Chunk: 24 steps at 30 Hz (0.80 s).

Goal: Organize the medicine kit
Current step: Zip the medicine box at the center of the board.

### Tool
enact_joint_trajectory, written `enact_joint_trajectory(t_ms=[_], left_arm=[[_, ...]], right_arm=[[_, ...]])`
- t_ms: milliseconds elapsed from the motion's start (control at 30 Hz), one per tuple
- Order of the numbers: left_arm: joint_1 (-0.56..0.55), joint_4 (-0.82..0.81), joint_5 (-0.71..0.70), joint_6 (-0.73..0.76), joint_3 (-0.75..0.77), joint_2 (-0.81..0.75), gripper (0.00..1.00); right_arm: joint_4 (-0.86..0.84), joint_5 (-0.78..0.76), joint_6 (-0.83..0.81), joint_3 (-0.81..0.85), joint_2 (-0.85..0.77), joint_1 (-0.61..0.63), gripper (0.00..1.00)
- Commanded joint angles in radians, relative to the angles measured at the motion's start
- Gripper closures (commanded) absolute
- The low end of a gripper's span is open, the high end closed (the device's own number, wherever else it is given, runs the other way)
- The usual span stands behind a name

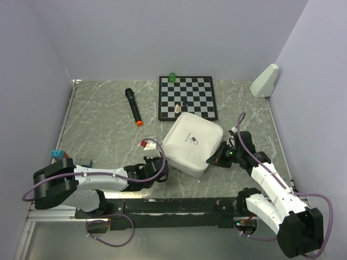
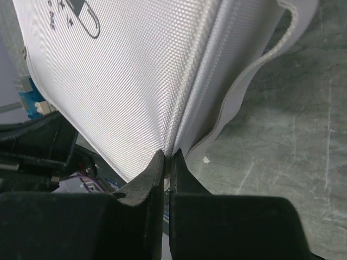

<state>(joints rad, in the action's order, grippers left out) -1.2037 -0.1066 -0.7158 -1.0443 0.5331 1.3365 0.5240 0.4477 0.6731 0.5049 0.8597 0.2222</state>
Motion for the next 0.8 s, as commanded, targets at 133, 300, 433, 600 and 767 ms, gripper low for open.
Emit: enact_joint_trajectory(t_ms=[133,300,433,600,767], left_arm=[[-0.169,0.305,-0.179,-0.175,0.002,0.015,0.99],[-0.29,0.274,-0.171,-0.172,0.105,0.139,0.99],[-0.306,0.171,-0.126,-0.068,0.174,0.248,0.99],[-0.3,0.082,-0.113,0.061,0.275,0.361,0.99],[-0.281,0.009,-0.07,0.164,0.364,0.441,0.99]], right_arm=[[0.047,-0.201,-0.079,0.11,0.081,-0.024,1.0],[0.053,-0.222,-0.084,0.173,0.139,-0.061,0.93],[0.091,-0.224,-0.083,0.224,0.136,-0.096,0.63],[0.165,-0.213,-0.043,0.231,0.003,-0.098,0.33],[0.218,-0.138,0.006,0.167,-0.134,-0.095,0.28]])
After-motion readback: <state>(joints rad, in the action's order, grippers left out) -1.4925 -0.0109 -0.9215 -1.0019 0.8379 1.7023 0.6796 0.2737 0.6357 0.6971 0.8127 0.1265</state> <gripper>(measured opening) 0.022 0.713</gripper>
